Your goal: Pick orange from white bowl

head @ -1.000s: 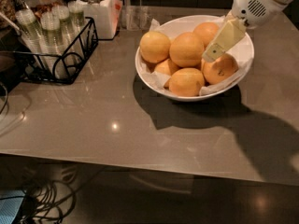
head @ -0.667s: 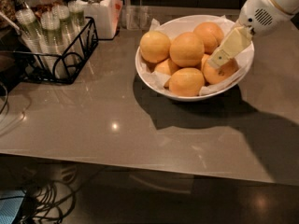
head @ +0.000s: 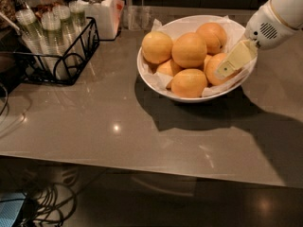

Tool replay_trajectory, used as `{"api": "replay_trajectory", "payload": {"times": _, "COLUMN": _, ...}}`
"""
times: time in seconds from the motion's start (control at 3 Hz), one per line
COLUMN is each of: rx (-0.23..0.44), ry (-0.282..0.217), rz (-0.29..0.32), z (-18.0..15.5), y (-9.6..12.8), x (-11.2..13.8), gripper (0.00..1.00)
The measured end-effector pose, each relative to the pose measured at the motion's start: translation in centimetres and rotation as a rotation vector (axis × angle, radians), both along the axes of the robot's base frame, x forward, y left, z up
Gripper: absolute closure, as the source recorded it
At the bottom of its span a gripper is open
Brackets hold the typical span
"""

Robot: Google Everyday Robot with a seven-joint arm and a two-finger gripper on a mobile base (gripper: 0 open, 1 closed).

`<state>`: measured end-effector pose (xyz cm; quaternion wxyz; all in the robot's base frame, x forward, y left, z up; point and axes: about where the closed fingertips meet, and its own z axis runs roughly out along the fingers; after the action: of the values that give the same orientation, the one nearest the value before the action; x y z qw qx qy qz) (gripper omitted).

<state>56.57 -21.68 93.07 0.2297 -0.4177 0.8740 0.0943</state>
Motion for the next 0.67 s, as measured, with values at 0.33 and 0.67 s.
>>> {"api": "replay_trajectory", "payload": {"times": 0.33, "rx": 0.002, "ry": 0.006, "rz": -0.005, "z": -0.26, "y": -0.15, "x": -0.1, "gripper": 0.22}}
{"api": "replay_trajectory", "payload": {"times": 0.67, "rx": 0.005, "ry": 0.018, "rz": -0.009, "z": -0.73, "y": -0.28, "x": -0.25, "gripper": 0.21}}
